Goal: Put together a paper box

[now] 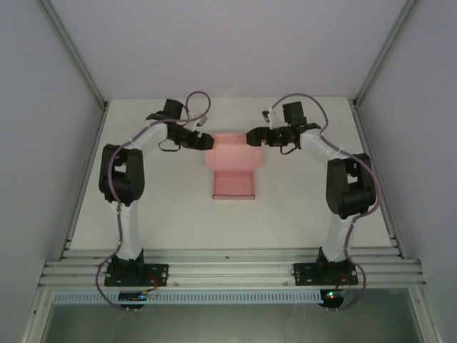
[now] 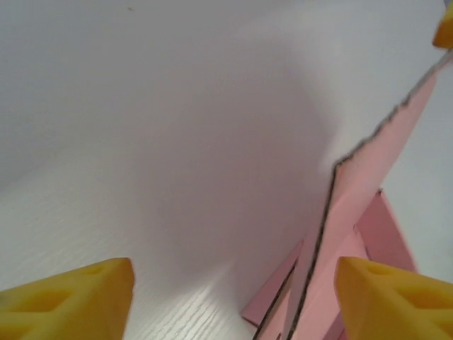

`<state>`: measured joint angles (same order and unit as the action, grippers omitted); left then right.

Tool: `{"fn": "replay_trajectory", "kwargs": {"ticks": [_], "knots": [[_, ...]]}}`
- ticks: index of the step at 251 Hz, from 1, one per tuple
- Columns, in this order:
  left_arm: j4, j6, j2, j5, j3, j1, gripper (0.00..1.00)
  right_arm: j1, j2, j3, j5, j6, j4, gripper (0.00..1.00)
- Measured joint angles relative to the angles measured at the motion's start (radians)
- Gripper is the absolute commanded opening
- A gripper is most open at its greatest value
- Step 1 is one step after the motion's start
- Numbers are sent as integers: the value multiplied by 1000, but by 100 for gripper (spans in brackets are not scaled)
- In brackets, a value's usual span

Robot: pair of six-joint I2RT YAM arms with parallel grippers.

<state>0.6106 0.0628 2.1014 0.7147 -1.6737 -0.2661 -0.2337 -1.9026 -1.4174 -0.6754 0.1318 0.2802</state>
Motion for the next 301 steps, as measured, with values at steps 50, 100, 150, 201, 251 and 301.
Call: {"fn": "replay_trajectory", "kwargs": {"ticks": [50,100,150,201,251,301], "knots": [[44,65,1,52,-1,-30,15,0,-24,-12,8,-83,103,44],[53,83,-6,36,-1,-62,0,-3,-24,-16,36,-130,171,24],[37,77,-69,-64,48,-96,0,-15,9,-16,53,-187,237,29],[6,64,-164,-205,128,-139,0,-23,63,-6,37,-234,293,33],[-41,37,-216,-275,194,-156,0,-19,76,15,5,-277,325,39],[-73,21,-245,-322,225,-163,0,-19,76,40,-14,-309,345,34]]}}
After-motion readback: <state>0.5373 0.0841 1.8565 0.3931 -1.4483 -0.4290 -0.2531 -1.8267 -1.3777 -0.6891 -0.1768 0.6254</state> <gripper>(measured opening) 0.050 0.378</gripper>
